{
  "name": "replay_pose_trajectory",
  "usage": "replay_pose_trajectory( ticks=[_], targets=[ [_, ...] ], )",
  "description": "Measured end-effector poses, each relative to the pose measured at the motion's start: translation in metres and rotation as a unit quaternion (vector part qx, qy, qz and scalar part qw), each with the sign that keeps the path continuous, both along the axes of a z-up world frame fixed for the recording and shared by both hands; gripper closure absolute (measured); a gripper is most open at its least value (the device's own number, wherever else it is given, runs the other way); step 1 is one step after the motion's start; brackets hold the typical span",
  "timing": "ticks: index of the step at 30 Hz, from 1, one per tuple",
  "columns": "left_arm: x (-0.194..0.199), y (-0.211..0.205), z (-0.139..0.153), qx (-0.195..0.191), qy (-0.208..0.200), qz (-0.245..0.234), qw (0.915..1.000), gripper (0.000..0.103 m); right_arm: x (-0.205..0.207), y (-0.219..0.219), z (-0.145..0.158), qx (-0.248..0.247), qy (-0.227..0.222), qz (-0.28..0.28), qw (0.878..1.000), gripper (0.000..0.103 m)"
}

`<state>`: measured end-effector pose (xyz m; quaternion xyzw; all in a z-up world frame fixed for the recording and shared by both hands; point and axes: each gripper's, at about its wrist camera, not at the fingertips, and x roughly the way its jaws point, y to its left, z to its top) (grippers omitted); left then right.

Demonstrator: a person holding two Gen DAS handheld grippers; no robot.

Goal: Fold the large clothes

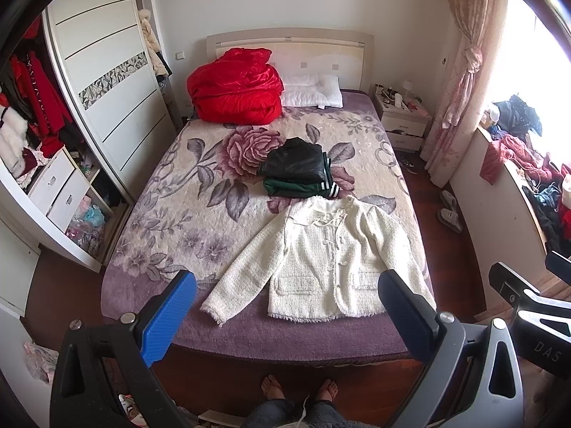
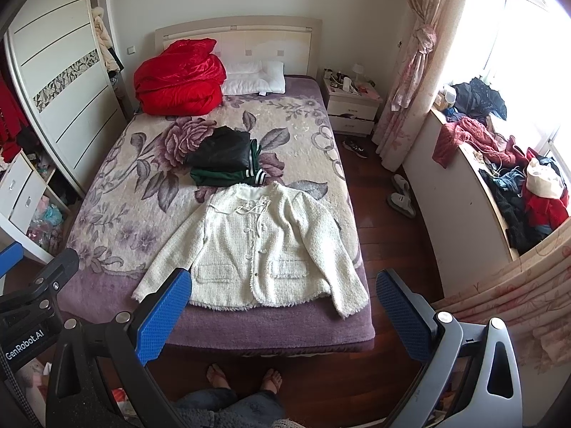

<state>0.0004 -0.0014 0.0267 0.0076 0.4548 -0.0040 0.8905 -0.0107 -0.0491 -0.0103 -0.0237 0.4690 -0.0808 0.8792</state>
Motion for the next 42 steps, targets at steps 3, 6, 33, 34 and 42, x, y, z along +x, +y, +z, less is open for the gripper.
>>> replay_pose_trajectory(
  ticks=[3, 6, 33, 34, 42],
  targets=[
    [0.001, 0.000, 0.002, 0.000, -0.001, 0.000, 1.0000, 0.000, 0.001, 0.002, 0.002, -0.001, -0.001, 0.000, 1.000, 0.000],
    [0.000, 0.000, 0.002, -0.001, 0.000, 0.000, 1.0000, 0.000, 0.000, 0.002, -0.001, -0.001, 0.000, 0.001, 1.000, 0.000],
    [-0.002, 0.003, 0.007, -0.003, -0.004, 0.002, 1.0000, 0.000, 0.003, 0.018, 0.024, -0.001, -0.004, 0.009, 1.000, 0.000],
    [-0.001, 0.003, 0.008, -0.003, -0.005, 0.002, 1.0000, 0.000, 0.004, 0.019, 0.026, -0.001, -0.003, 0.010, 1.000, 0.000],
    [-0.001, 0.003, 0.010, -0.003, -0.006, 0.001, 1.0000, 0.000, 0.001, 0.021, 0.024, -0.003, -0.005, 0.011, 1.000, 0.000]
  ],
)
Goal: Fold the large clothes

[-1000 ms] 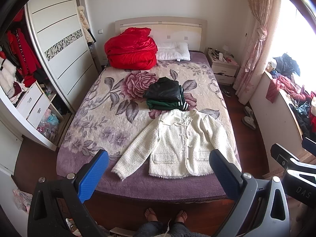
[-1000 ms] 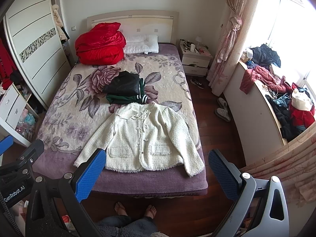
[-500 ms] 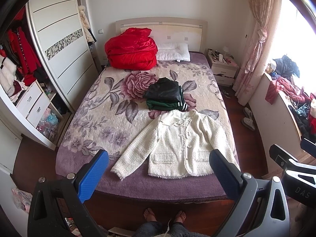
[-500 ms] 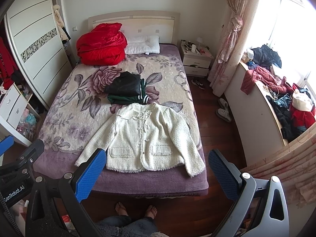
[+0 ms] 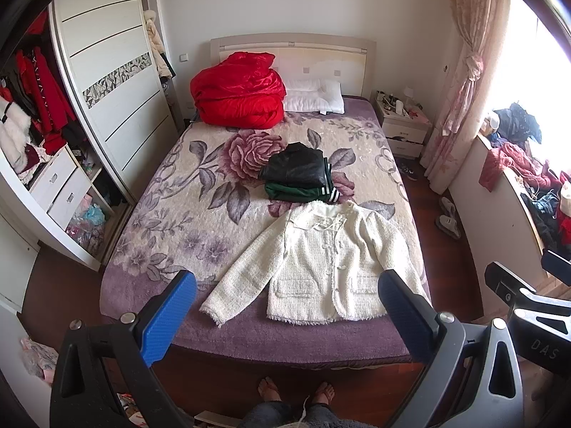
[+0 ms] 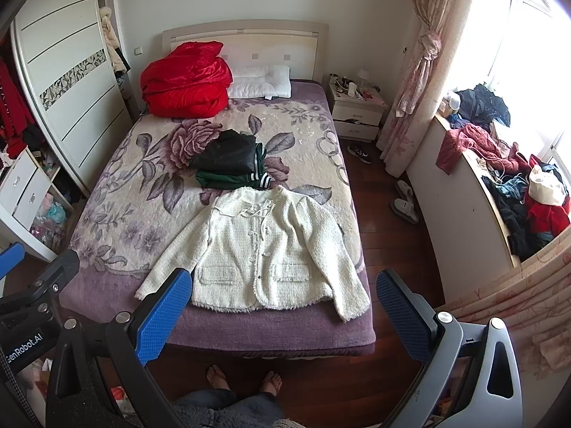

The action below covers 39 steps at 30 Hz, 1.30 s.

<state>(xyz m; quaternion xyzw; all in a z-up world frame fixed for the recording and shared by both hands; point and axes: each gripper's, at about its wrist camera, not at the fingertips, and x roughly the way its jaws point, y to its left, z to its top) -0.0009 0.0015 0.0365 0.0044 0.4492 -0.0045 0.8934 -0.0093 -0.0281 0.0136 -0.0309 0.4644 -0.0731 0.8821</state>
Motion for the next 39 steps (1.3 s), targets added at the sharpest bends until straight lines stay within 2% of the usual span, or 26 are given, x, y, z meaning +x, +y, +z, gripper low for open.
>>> replay_pose_trajectory(
  ticks=[13, 17, 19, 22, 24, 26, 28, 31, 33, 34, 36, 39],
  targets=[
    [0.009, -0.003, 0.007, -0.001, -0.001, 0.000, 1.0000, 0.000, 0.005, -0.003, 0.002, 0.006, -0.002, -0.009, 1.000, 0.000],
    [0.035, -0.006, -0.009, 0.034, -0.014, 0.005, 0.9993, 0.000, 0.023, -0.023, -0.014, 0.033, 0.000, -0.034, 0.999, 0.000],
    [0.050, -0.003, -0.030, 0.053, -0.018, 0.002, 0.9984, 0.000, 0.034, -0.037, -0.034, 0.050, 0.005, -0.053, 0.997, 0.000],
    [0.071, -0.002, -0.066, 0.080, -0.022, -0.010, 0.9965, 0.000, 0.049, -0.068, -0.082, 0.082, 0.029, -0.100, 0.991, 0.000],
    [0.080, 0.002, -0.100, 0.099, -0.017, -0.019, 0.9947, 0.000, 0.059, -0.097, -0.121, 0.096, 0.050, -0.156, 0.982, 0.000],
    [0.104, 0.000, -0.144, 0.113, 0.005, -0.024, 0.9933, 0.000, 0.063, -0.126, -0.165, 0.101, 0.070, -0.208, 0.970, 0.000],
    [0.119, -0.001, -0.186, 0.109, 0.038, -0.029, 0.9929, 0.000, 0.062, -0.153, -0.206, 0.115, 0.082, -0.247, 0.959, 0.000],
    [0.149, -0.013, -0.248, 0.115, 0.086, -0.024, 0.9893, 0.000, 0.063, -0.202, -0.284, 0.140, 0.123, -0.305, 0.934, 0.000],
    [0.157, -0.019, -0.287, 0.127, 0.103, -0.013, 0.9865, 0.000, 0.062, -0.231, -0.335, 0.135, 0.145, -0.340, 0.919, 0.000],
    [0.166, -0.025, -0.317, 0.132, 0.128, -0.008, 0.9829, 0.000, 0.064, -0.244, -0.364, 0.137, 0.160, -0.354, 0.911, 0.001],
    [0.177, -0.033, -0.361, 0.127, 0.161, 0.003, 0.9788, 0.000, 0.066, -0.275, -0.422, 0.142, 0.189, -0.379, 0.895, 0.010],
    [0.190, -0.049, -0.409, 0.138, 0.192, 0.013, 0.9715, 0.000, 0.069, -0.326, -0.509, 0.179, 0.220, -0.411, 0.866, 0.012]
  ],
)
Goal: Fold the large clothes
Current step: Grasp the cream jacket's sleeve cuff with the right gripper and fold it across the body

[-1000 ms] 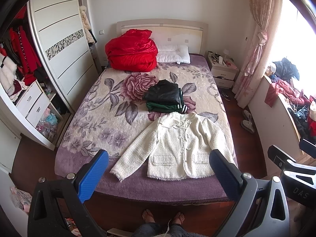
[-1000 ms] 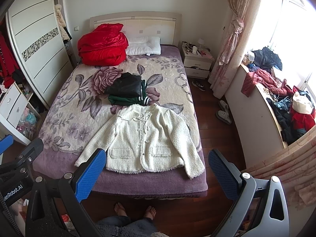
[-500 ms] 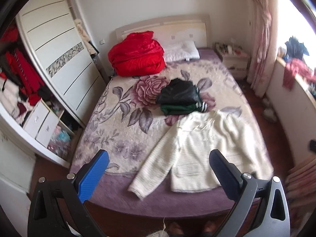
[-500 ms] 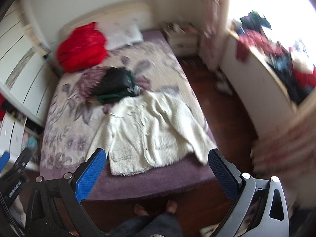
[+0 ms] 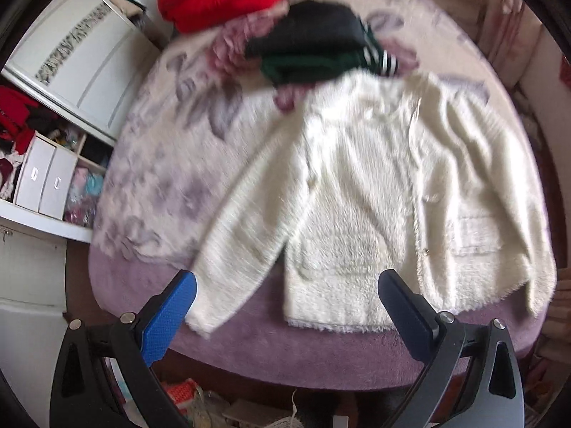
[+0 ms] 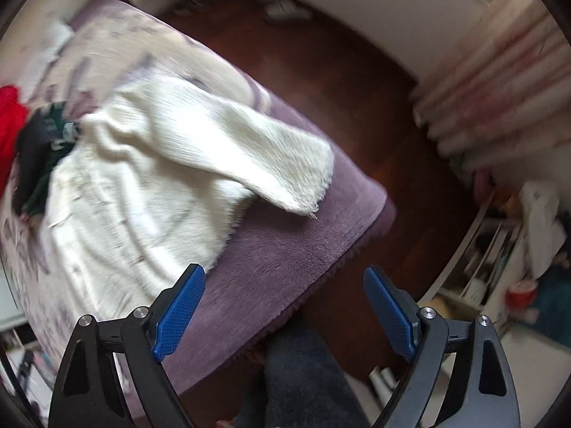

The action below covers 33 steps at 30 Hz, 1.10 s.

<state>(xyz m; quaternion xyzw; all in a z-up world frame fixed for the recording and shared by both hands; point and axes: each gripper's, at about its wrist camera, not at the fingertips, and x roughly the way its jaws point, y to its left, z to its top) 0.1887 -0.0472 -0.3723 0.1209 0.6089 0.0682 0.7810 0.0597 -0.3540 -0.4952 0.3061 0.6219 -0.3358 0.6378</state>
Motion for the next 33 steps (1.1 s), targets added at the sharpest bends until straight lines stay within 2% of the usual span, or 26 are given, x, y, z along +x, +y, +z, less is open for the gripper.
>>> replay_pose_trajectory(
  ticks=[3, 6, 8, 10, 13, 14, 15, 16, 18, 19, 20, 23, 27, 30, 33],
  targets=[
    [0.013, -0.016, -0.051, 0.025, 0.021, 0.001, 0.9995, 0.000, -0.007, -0.057, -0.081, 0.041, -0.015, -0.077, 0.996, 0.012],
    [0.029, -0.029, -0.094, 0.061, 0.035, -0.010, 0.9975, 0.000, -0.014, -0.104, -0.149, 0.027, -0.027, -0.139, 0.990, 0.012],
    [0.040, -0.039, -0.127, 0.090, 0.040, -0.022, 0.9949, 0.000, -0.013, -0.120, -0.188, 0.028, -0.032, -0.154, 0.987, 0.012],
    [0.052, -0.043, -0.155, 0.103, 0.048, -0.020, 0.9933, 0.000, -0.005, -0.127, -0.217, 0.042, -0.052, -0.155, 0.986, 0.012],
    [0.066, -0.046, -0.182, 0.121, 0.052, -0.018, 0.9911, 0.000, 0.012, -0.125, -0.247, 0.045, -0.059, -0.132, 0.989, 0.012],
    [0.070, -0.047, -0.187, 0.124, 0.051, -0.014, 0.9909, 0.000, 0.016, -0.122, -0.250, 0.038, -0.048, -0.124, 0.990, 0.012],
    [0.074, -0.047, -0.191, 0.124, 0.050, -0.010, 0.9909, 0.000, 0.021, -0.119, -0.252, 0.027, -0.045, -0.118, 0.992, 0.012],
    [0.077, -0.048, -0.193, 0.121, 0.050, -0.007, 0.9913, 0.000, 0.024, -0.118, -0.251, 0.018, -0.052, -0.114, 0.992, 0.017],
    [0.086, -0.051, -0.199, 0.118, 0.050, -0.004, 0.9918, 0.000, 0.029, -0.113, -0.253, 0.010, -0.064, -0.112, 0.992, 0.037],
    [0.088, -0.051, -0.199, 0.117, 0.049, -0.005, 0.9919, 0.000, 0.029, -0.111, -0.252, 0.013, -0.079, -0.116, 0.990, 0.064],
    [0.091, -0.052, -0.199, 0.118, 0.047, -0.007, 0.9919, 0.000, 0.030, -0.109, -0.250, 0.016, -0.091, -0.117, 0.989, 0.085],
    [0.103, -0.053, -0.194, 0.121, 0.035, -0.009, 0.9920, 0.000, 0.032, -0.105, -0.224, 0.015, -0.122, -0.120, 0.985, 0.089],
    [0.120, -0.044, -0.183, 0.134, 0.000, -0.009, 0.9910, 0.000, 0.050, -0.102, -0.159, 0.003, -0.177, -0.105, 0.979, 0.090],
    [0.134, -0.029, -0.179, 0.138, -0.018, -0.002, 0.9902, 0.000, 0.084, -0.090, -0.114, -0.003, -0.220, -0.058, 0.974, 0.090],
    [0.147, -0.003, -0.175, 0.120, -0.022, 0.024, 0.9923, 0.000, 0.143, -0.051, -0.078, 0.008, -0.254, 0.007, 0.967, 0.090]
  ],
)
